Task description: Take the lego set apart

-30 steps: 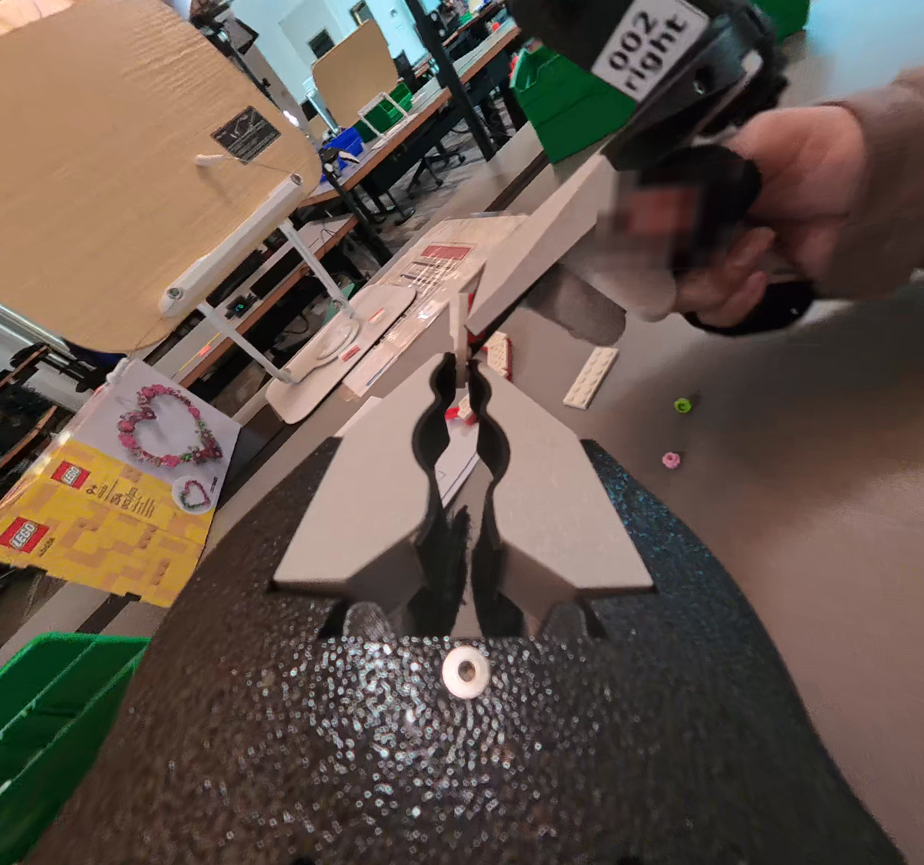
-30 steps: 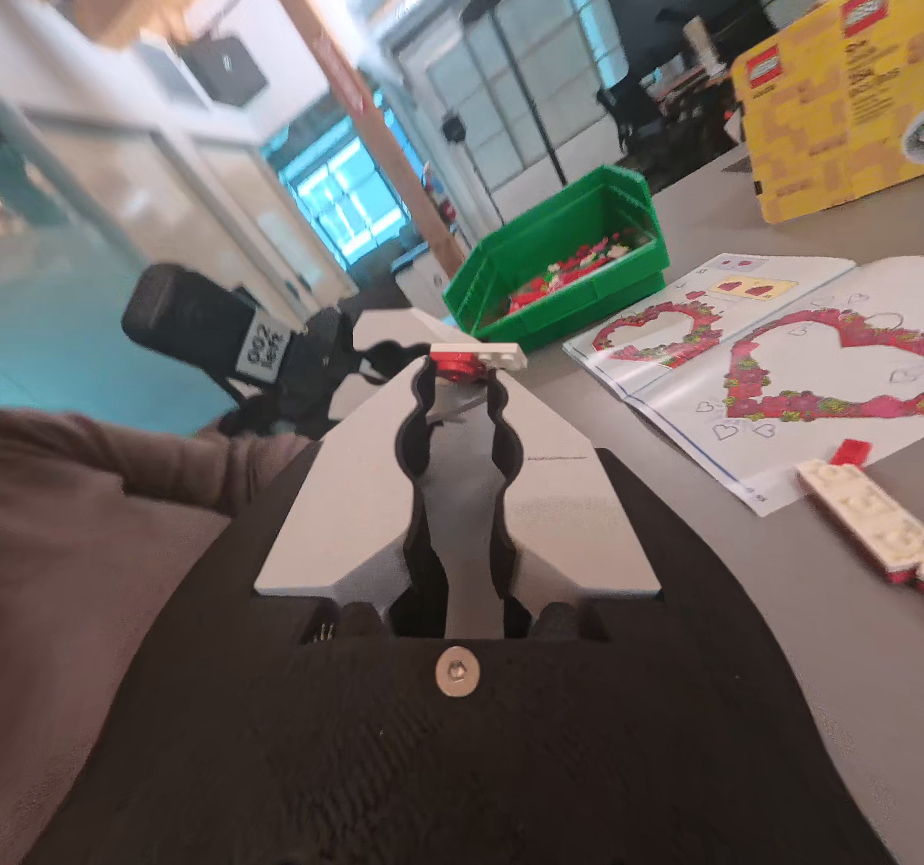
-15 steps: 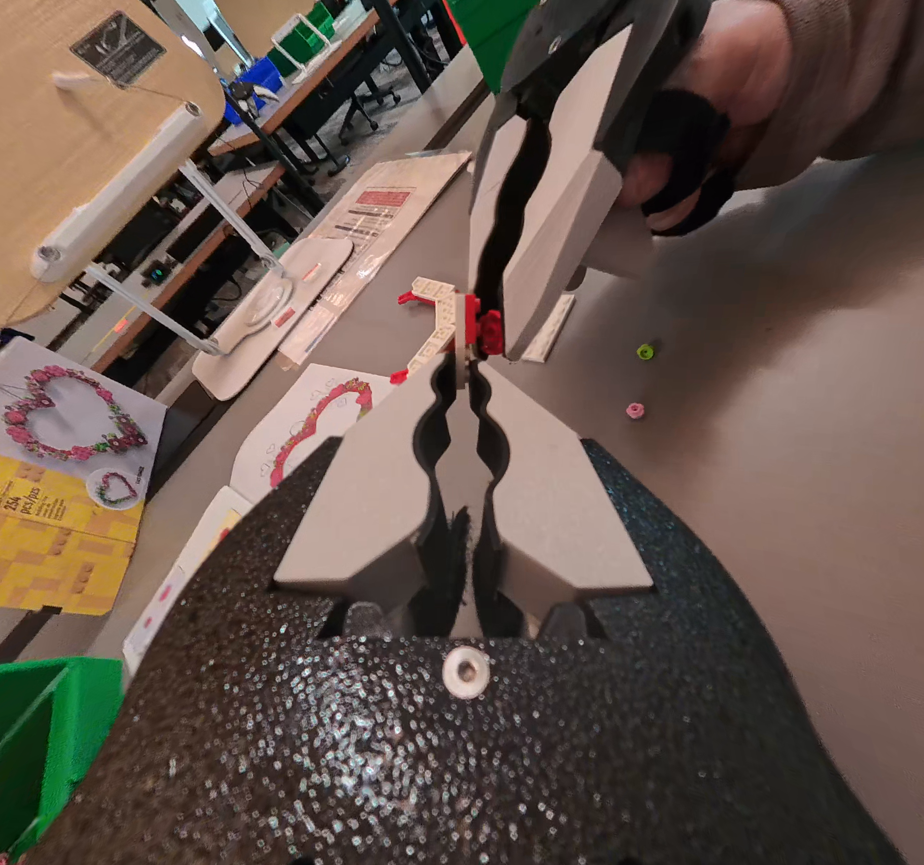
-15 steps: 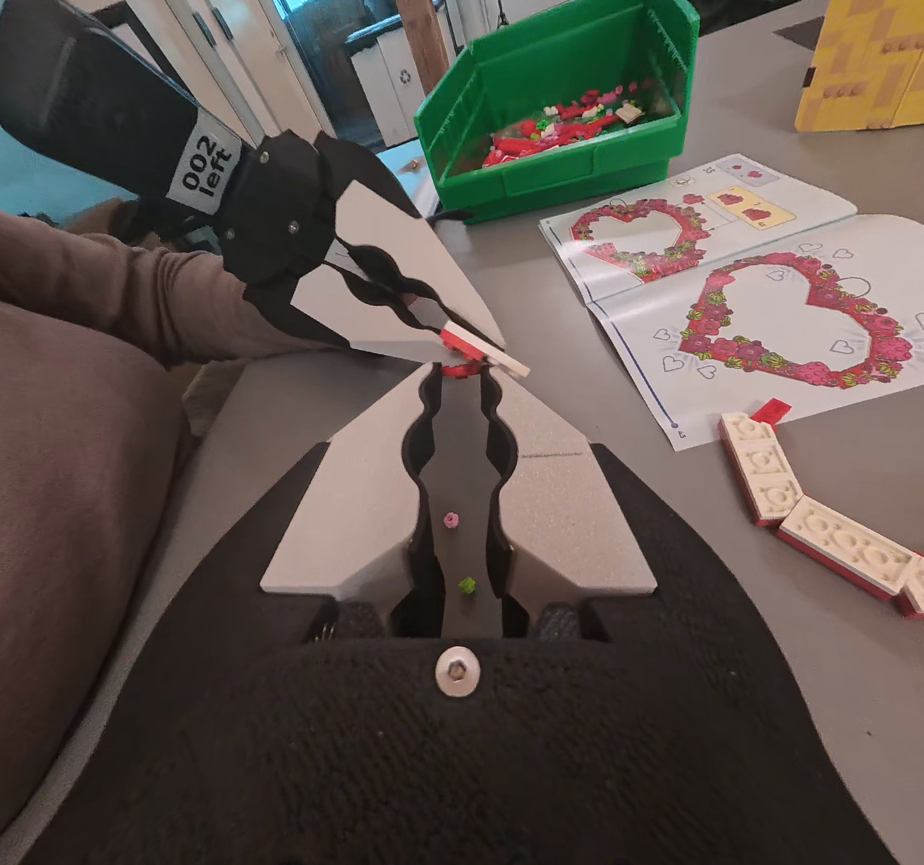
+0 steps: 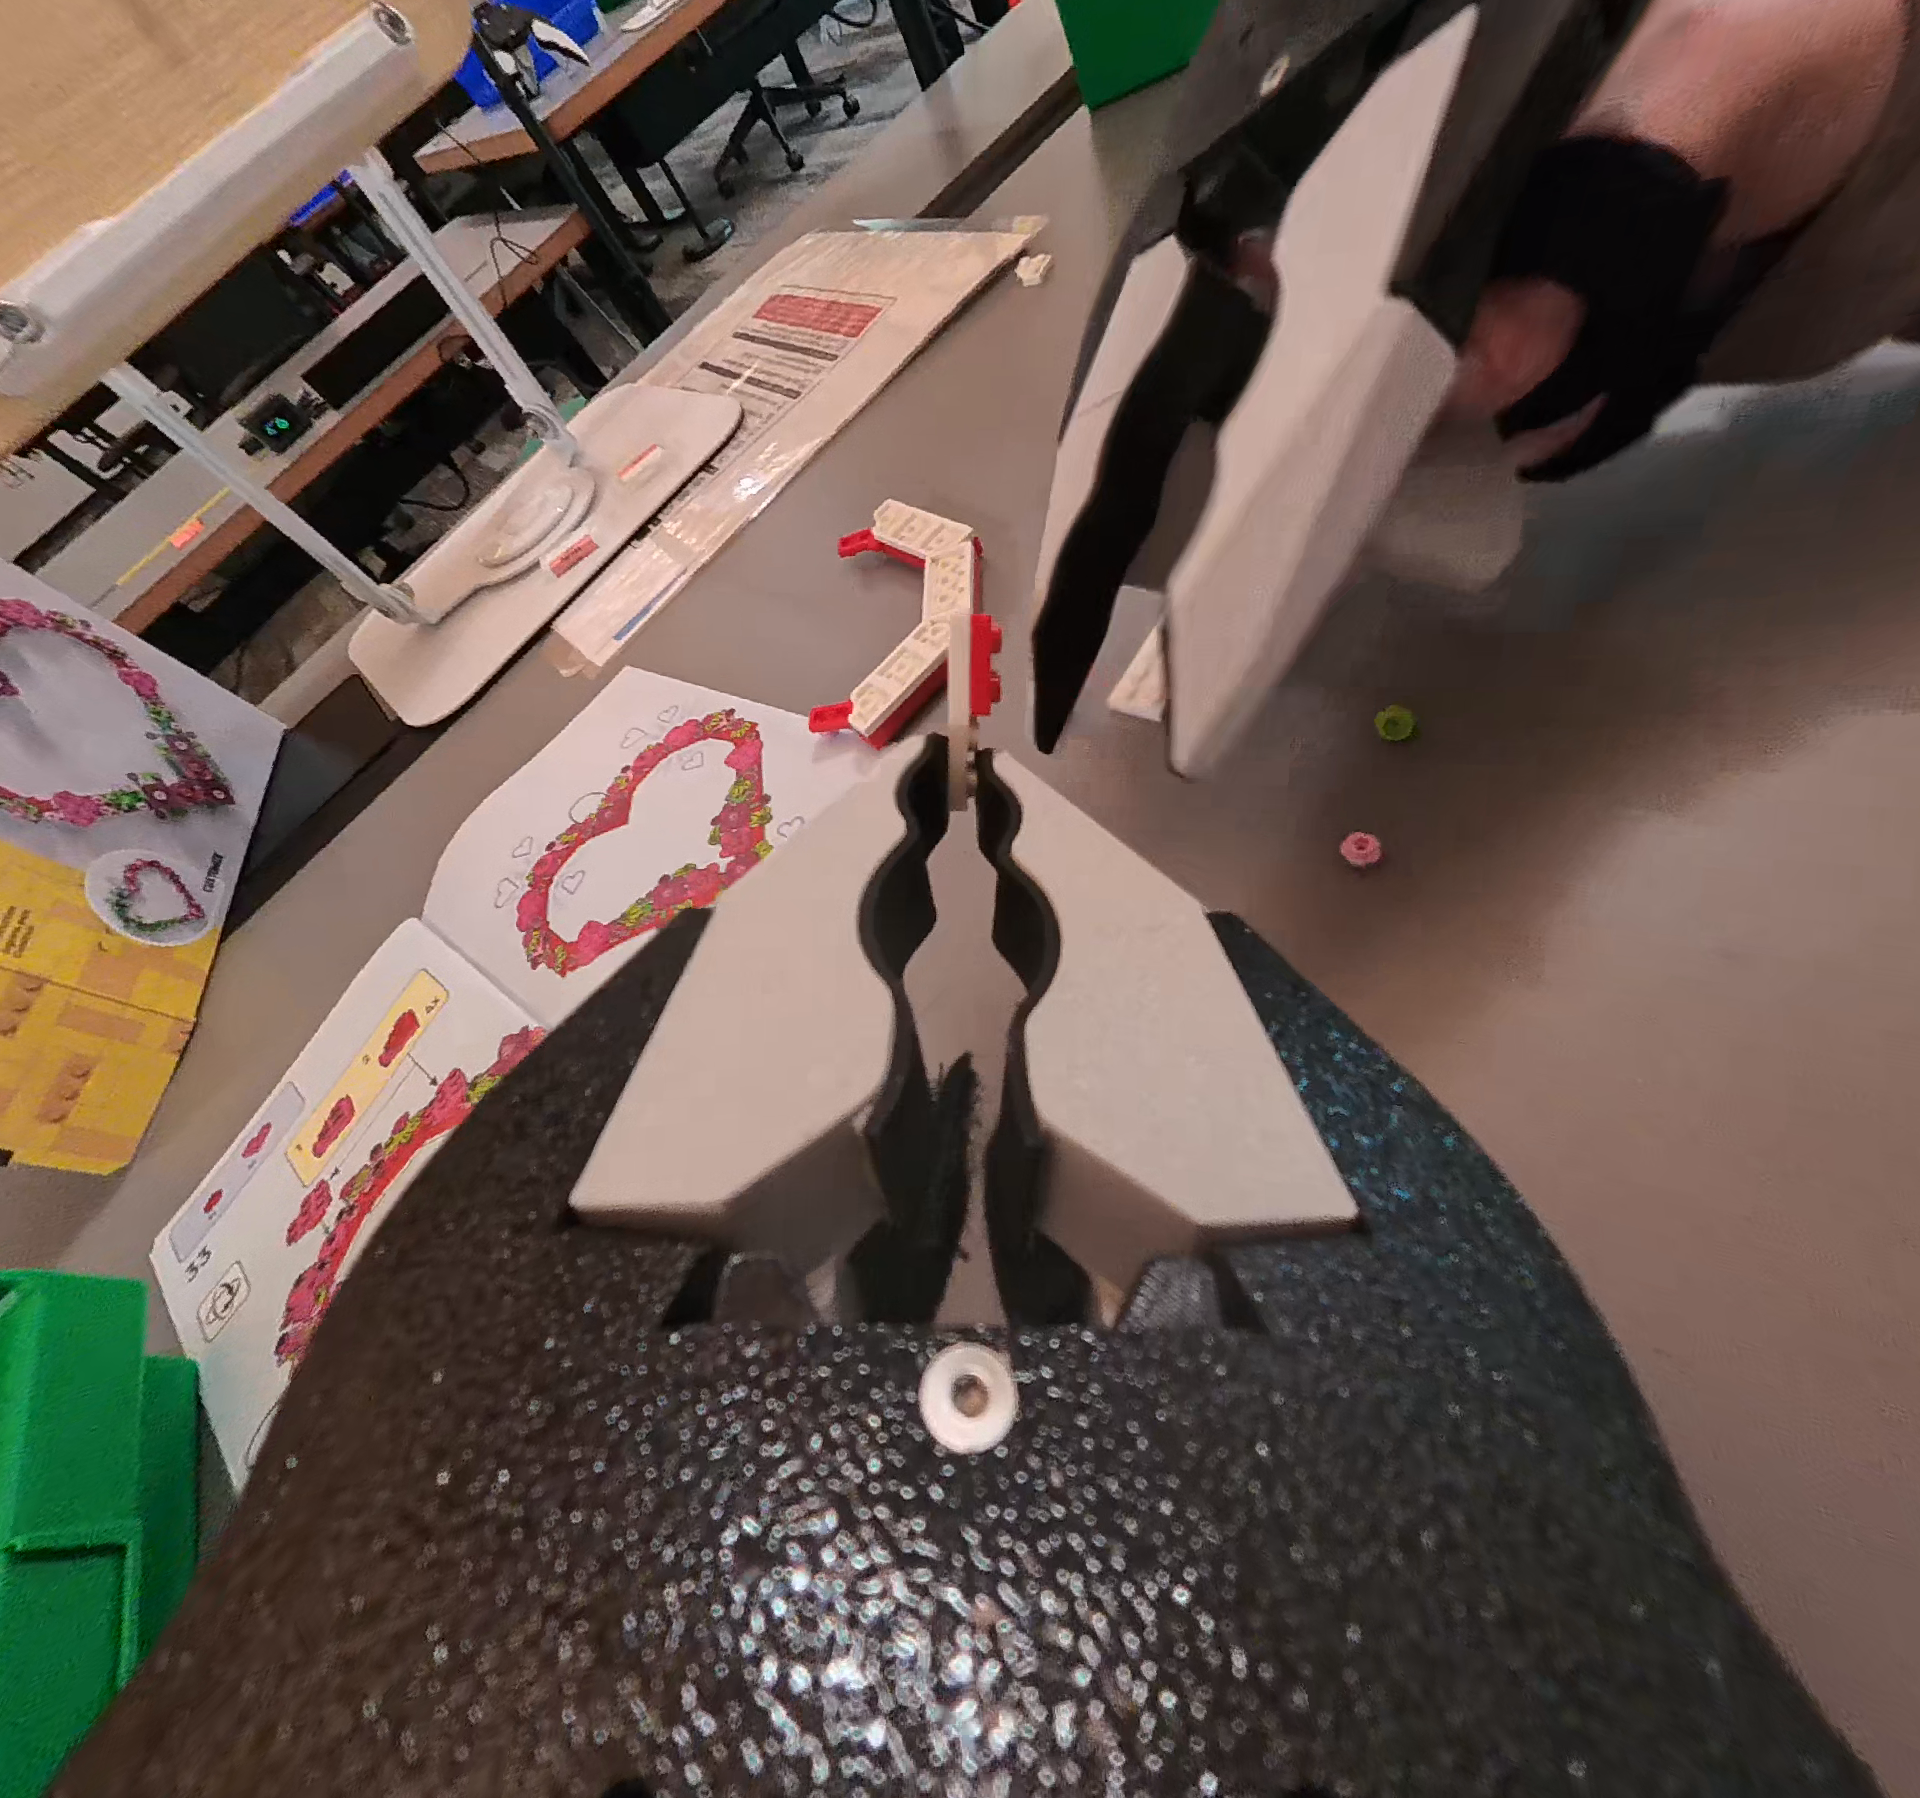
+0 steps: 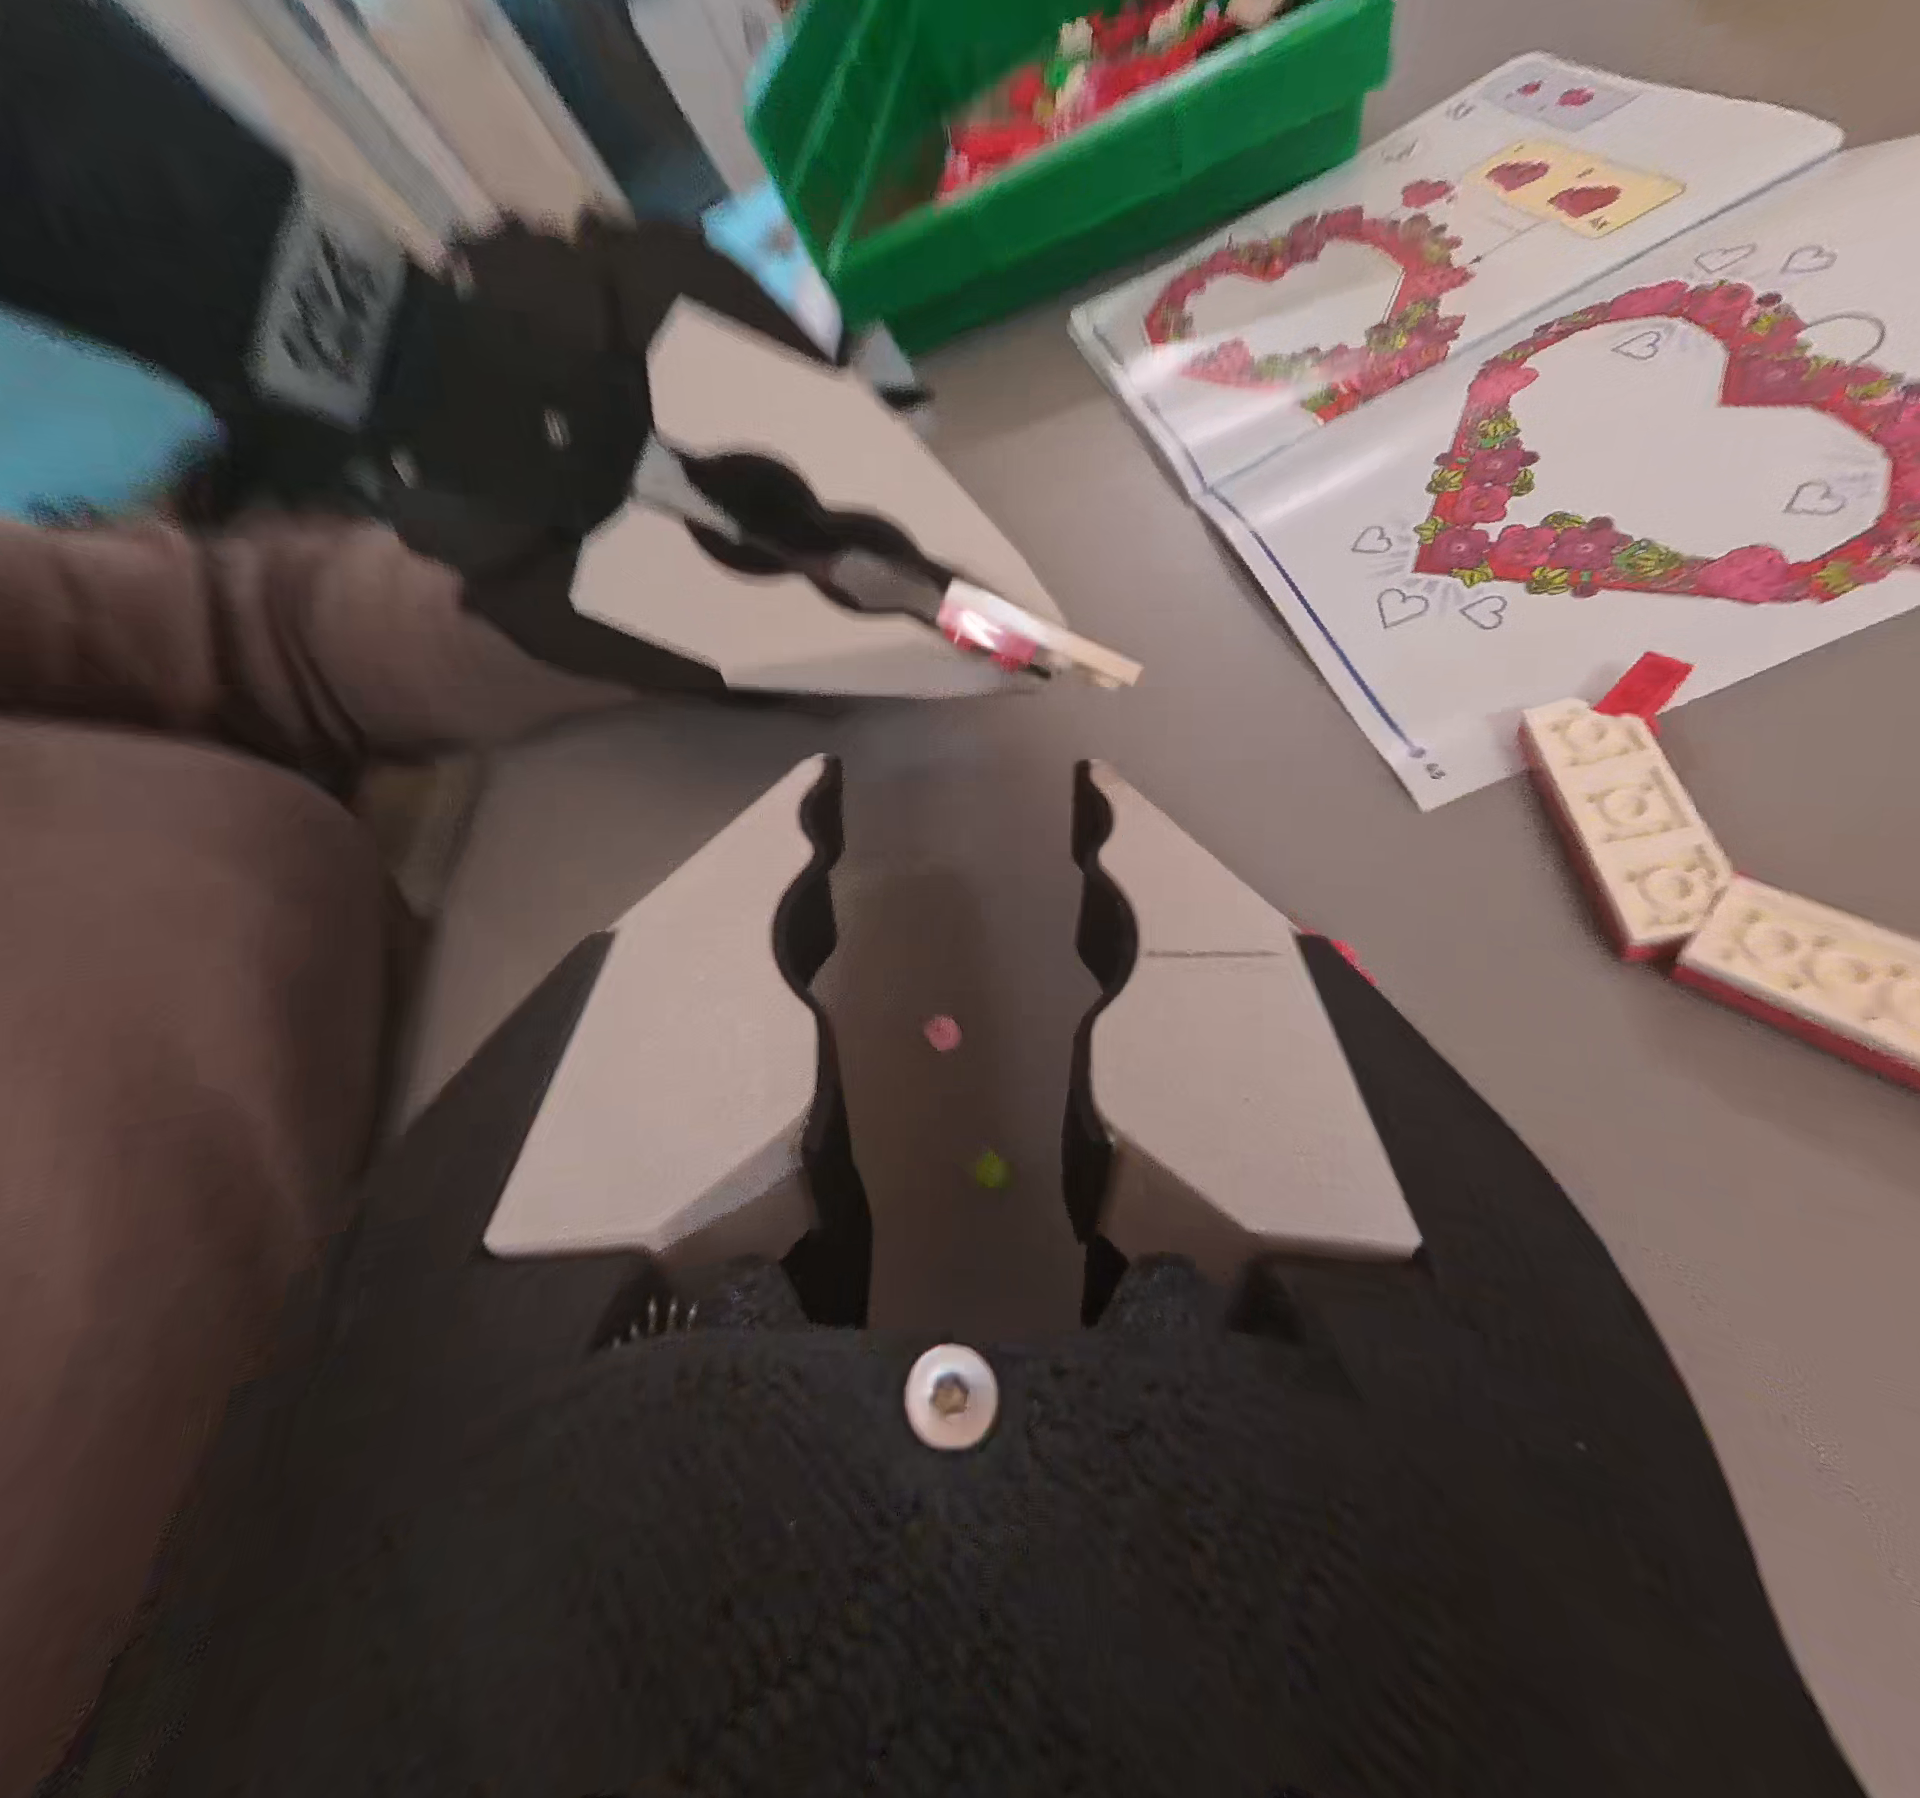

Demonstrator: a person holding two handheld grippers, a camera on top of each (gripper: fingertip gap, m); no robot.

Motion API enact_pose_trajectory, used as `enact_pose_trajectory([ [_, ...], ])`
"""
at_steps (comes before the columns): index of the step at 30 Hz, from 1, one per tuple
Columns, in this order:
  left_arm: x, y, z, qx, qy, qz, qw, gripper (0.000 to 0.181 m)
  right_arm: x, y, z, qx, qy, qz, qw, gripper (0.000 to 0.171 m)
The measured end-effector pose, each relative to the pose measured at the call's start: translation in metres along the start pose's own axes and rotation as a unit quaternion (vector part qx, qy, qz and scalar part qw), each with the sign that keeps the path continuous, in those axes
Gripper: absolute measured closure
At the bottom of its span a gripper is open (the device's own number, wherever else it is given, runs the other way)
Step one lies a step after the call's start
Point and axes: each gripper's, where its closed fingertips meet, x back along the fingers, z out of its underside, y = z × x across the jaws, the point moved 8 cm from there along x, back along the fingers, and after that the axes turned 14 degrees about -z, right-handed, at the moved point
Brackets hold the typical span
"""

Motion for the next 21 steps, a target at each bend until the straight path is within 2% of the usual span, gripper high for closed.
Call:
enact_pose_trajectory([
  [4,0.003,-0.001,-0.007,-0.017,-0.018,-0.041,0.999,0.179,0.005,-0.001,-0.009,-0.109,-0.166,-0.083,0.977,0.137],
  [8,0.006,-0.001,-0.016,-0.031,-0.043,-0.073,0.996,0.178,0.003,0.0,-0.01,-0.14,-0.246,-0.115,0.952,0.143],
  [15,0.005,0.003,-0.02,0.002,-0.03,-0.084,0.996,0.179,-0.003,0.004,-0.008,-0.11,-0.318,-0.044,0.941,0.149],
  [18,0.003,0.0,-0.023,0.003,-0.026,-0.088,0.996,0.178,-0.004,0.005,-0.006,-0.109,-0.355,-0.016,0.928,0.142],
  [21,0.004,0.003,-0.024,0.008,-0.03,-0.079,0.996,0.178,-0.004,0.011,-0.007,-0.062,-0.337,0.016,0.939,0.154],
])
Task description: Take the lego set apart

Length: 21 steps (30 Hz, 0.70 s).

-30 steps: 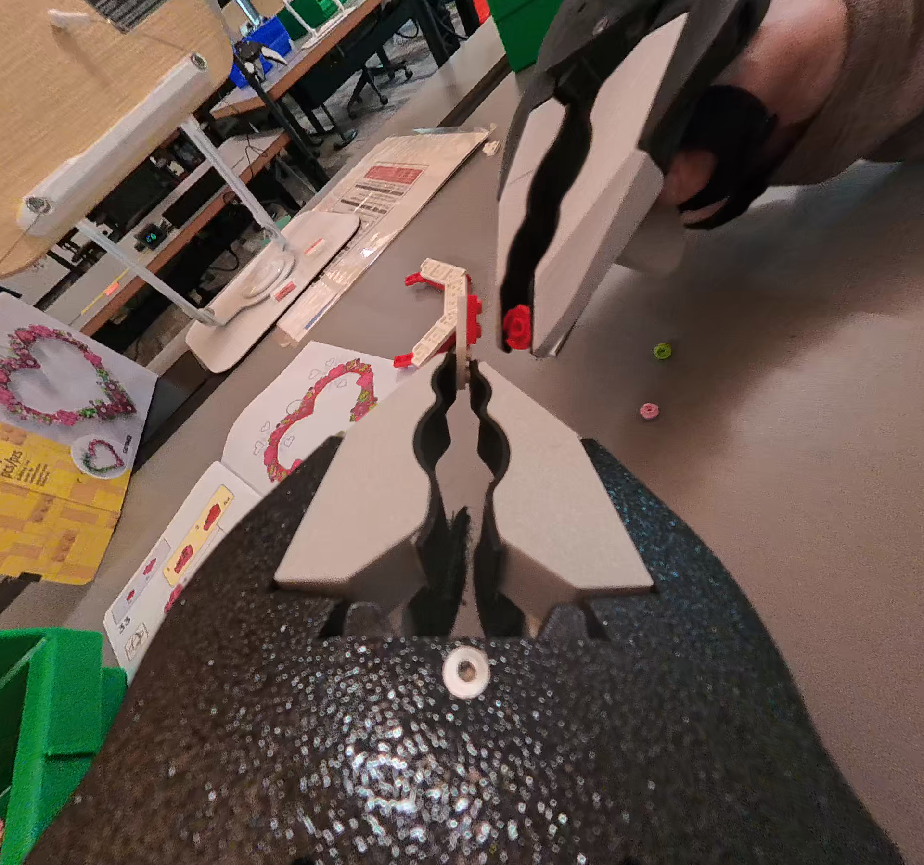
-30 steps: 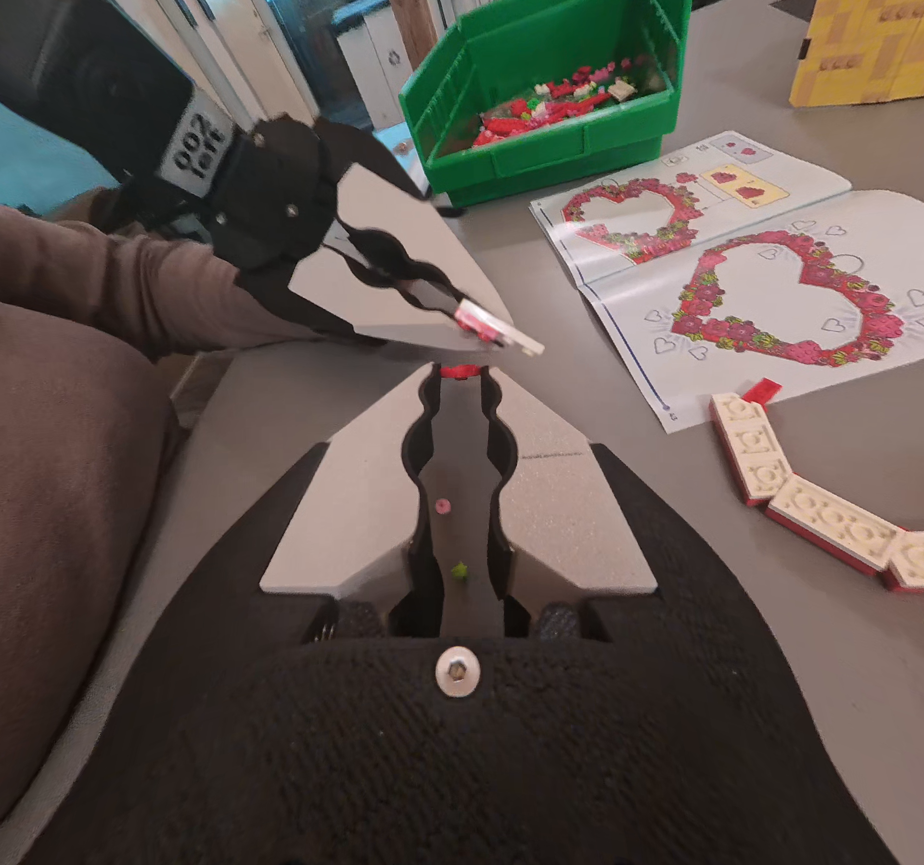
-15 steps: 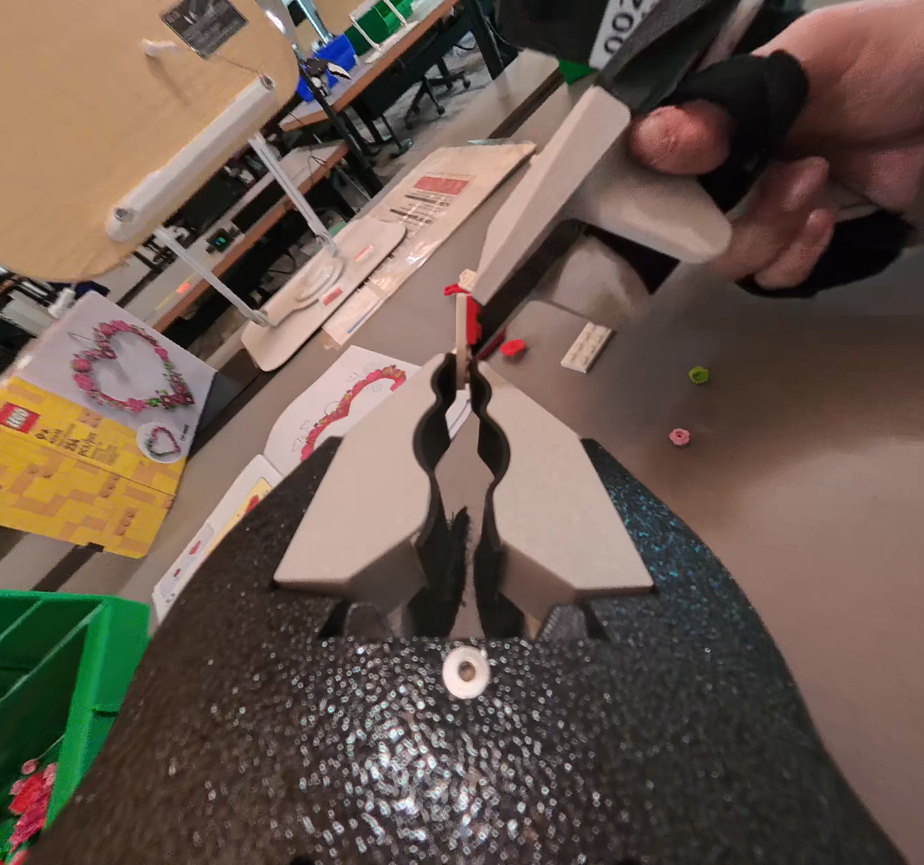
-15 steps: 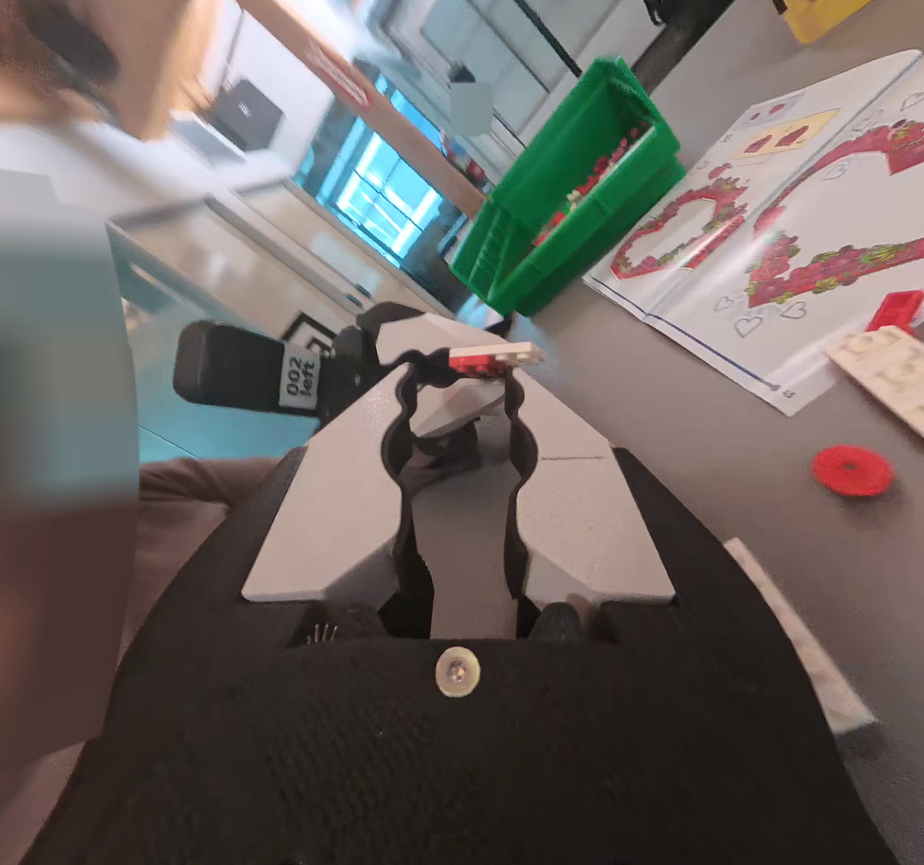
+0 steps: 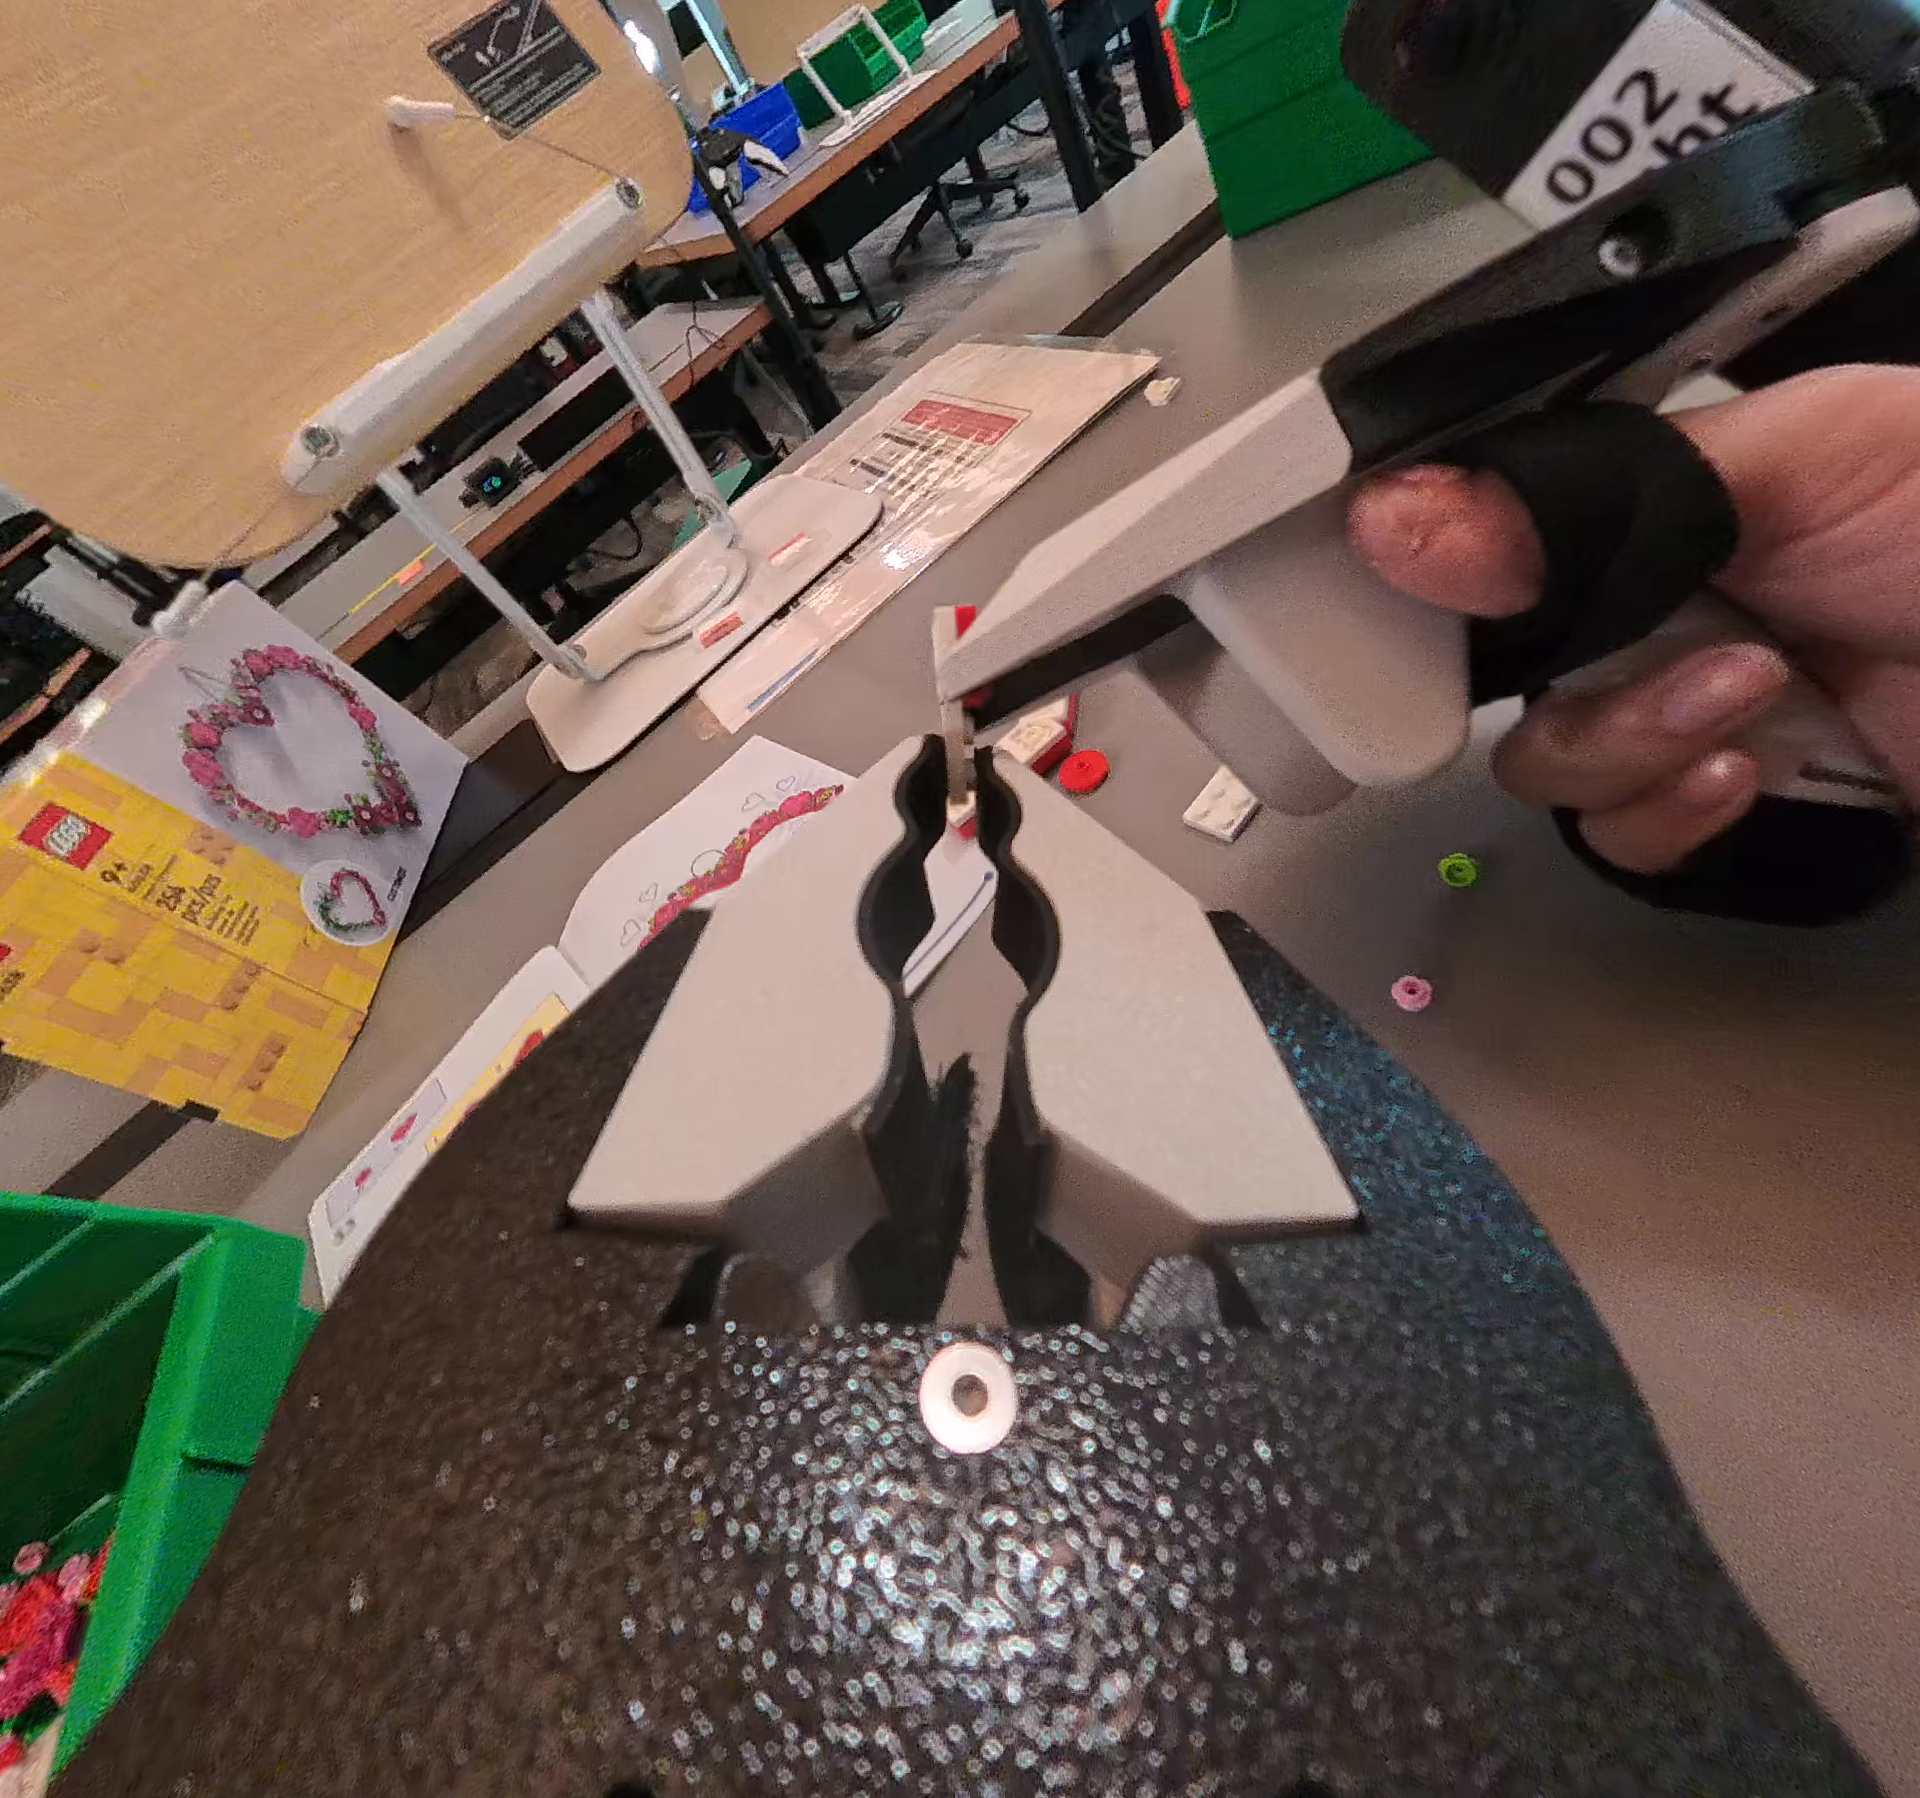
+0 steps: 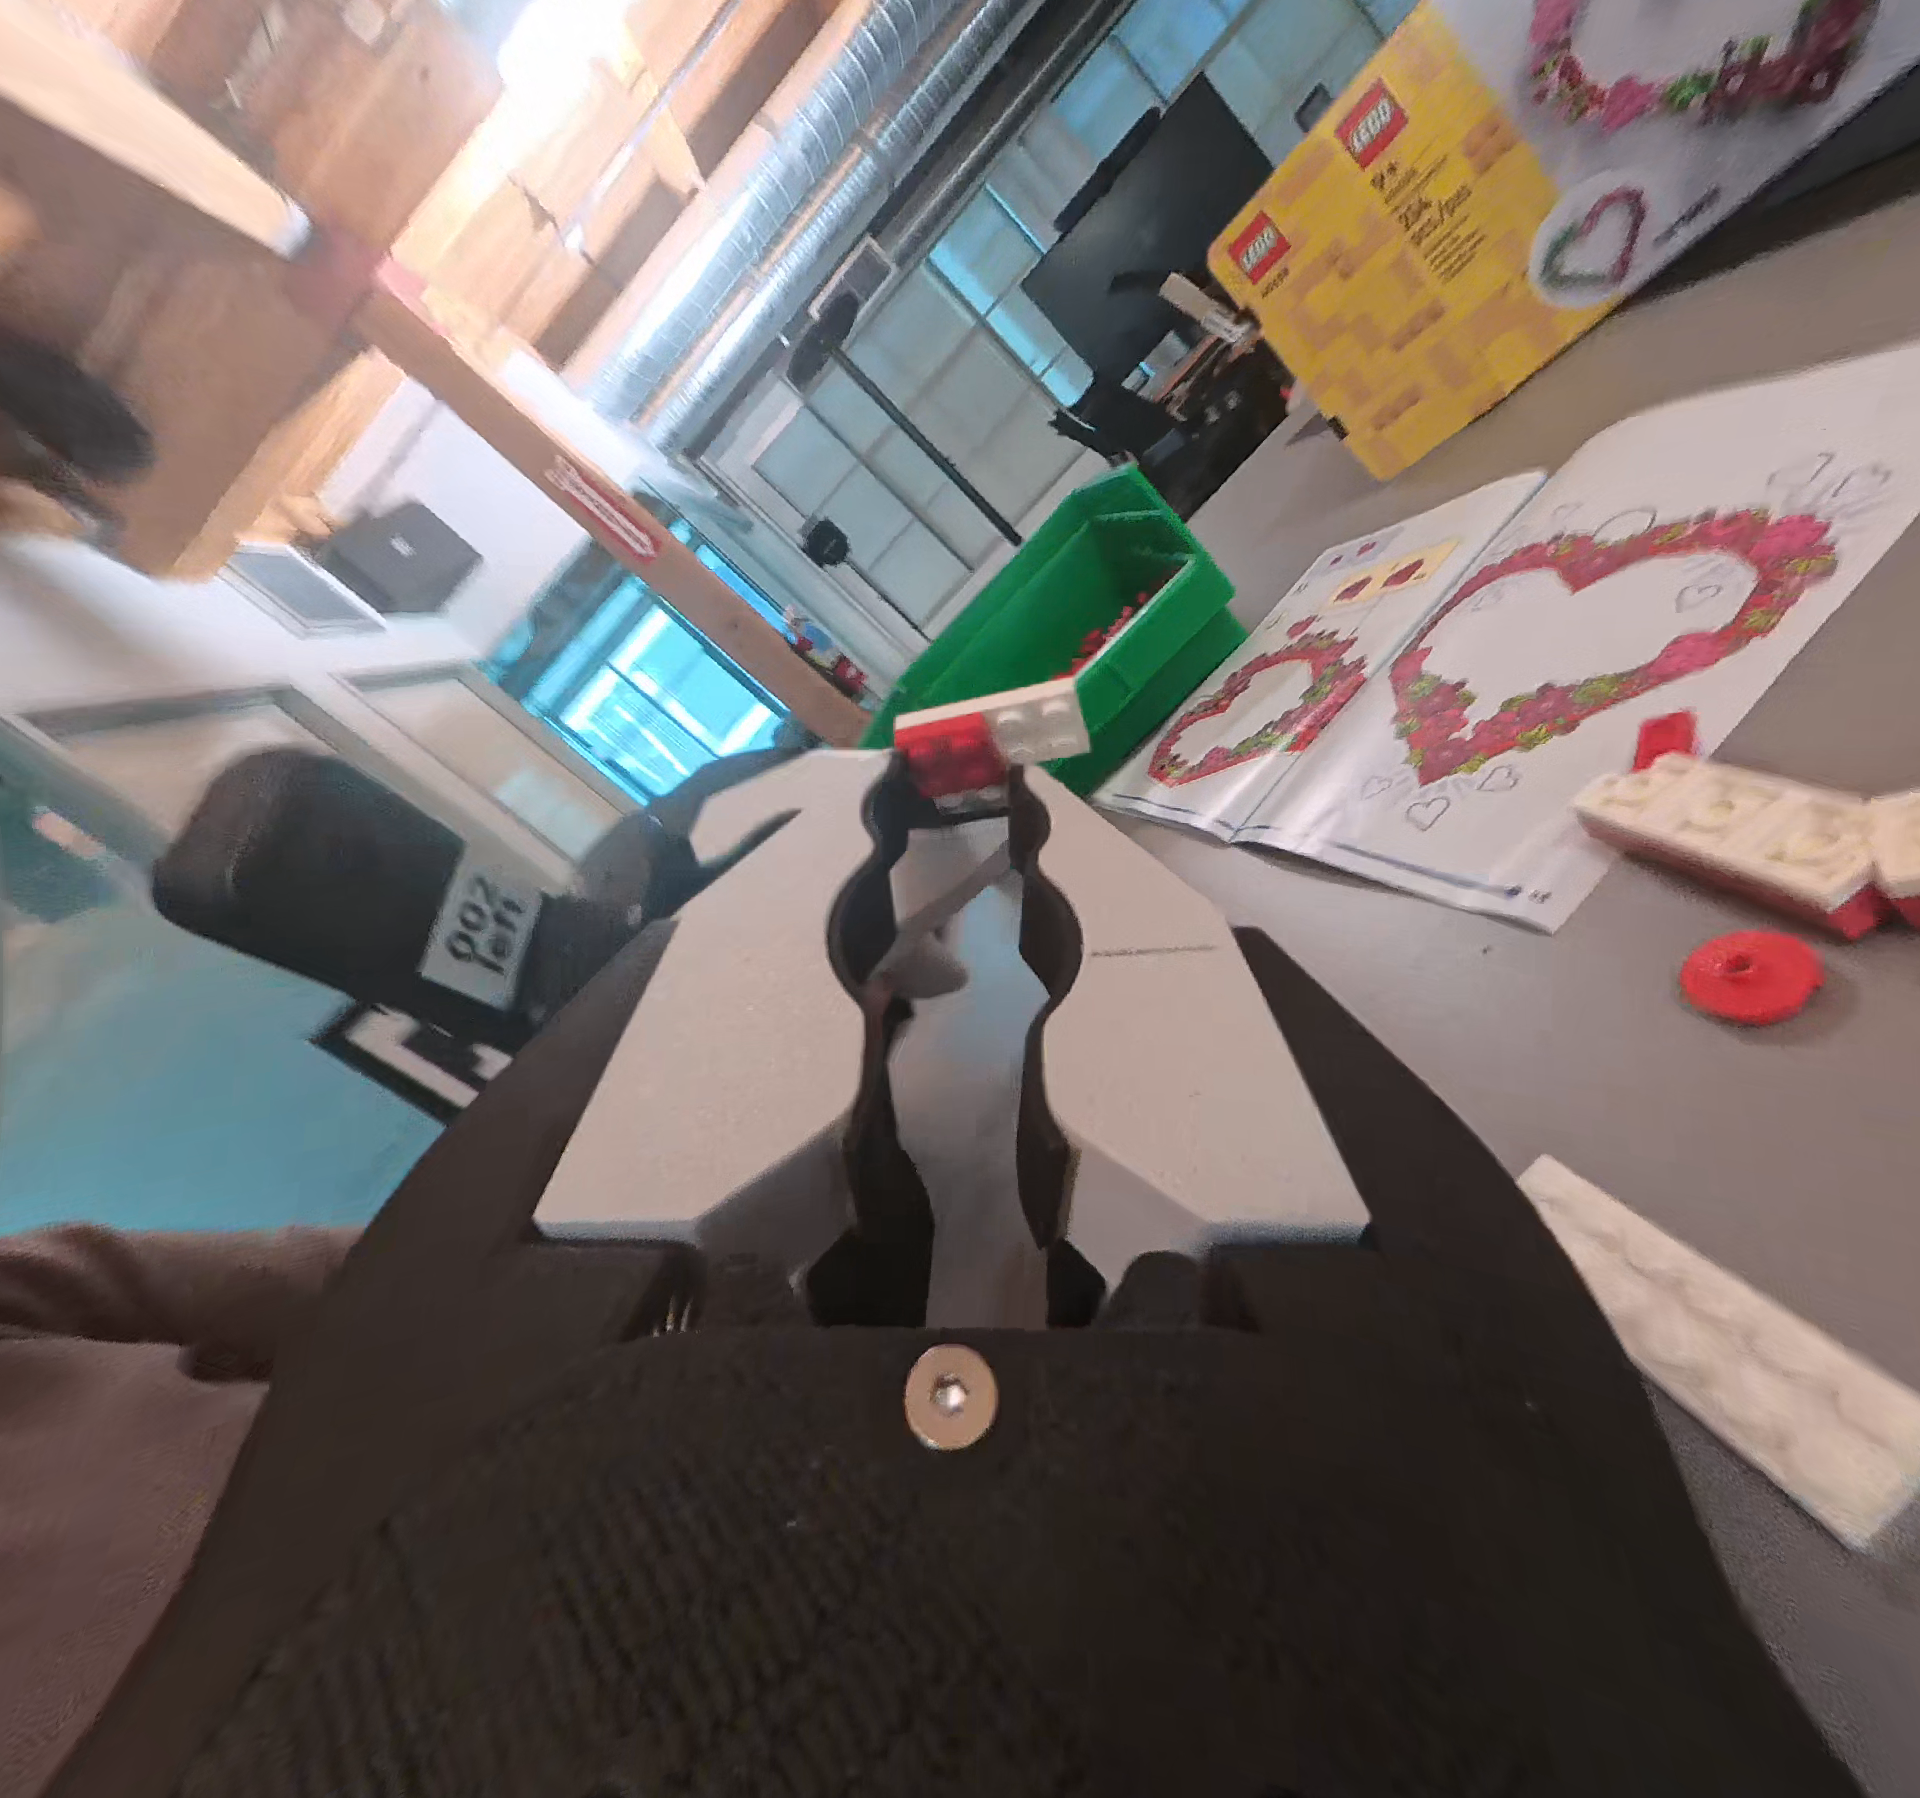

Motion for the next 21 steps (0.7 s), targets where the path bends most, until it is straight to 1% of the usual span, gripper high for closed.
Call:
enact_pose_trajectory([
  [4,0.007,0.003,-0.004,-0.024,-0.022,0.004,0.999,0.178,-0.002,0.006,-0.007,0.06,0.067,-0.02,0.996,0.157],
  [8,0.007,0.002,0.0,-0.025,-0.021,0.023,0.999,0.178,0.001,0.002,-0.01,0.075,0.142,-0.045,0.986,0.158],
  [11,0.006,0.001,0.002,-0.022,-0.017,0.039,0.999,0.178,0.003,-0.001,-0.011,0.074,0.174,-0.059,0.98,0.158],
  [15,0.005,0.001,0.005,-0.012,-0.012,0.056,0.998,0.178,0.004,-0.005,-0.011,0.072,0.197,-0.066,0.976,0.159],
  [17,0.005,0.001,0.005,0.014,-0.013,0.07,0.997,0.179,0.006,-0.007,-0.012,0.084,0.202,-0.06,0.974,0.171],
  [18,0.005,0.002,0.005,0.027,-0.012,0.073,0.997,0.179,0.007,-0.008,-0.013,0.079,0.198,-0.06,0.975,0.171],
  [21,0.003,0.005,0.007,0.021,-0.007,0.038,0.999,0.179,0.006,-0.008,-0.013,0.028,0.162,-0.078,0.983,0.171],
])
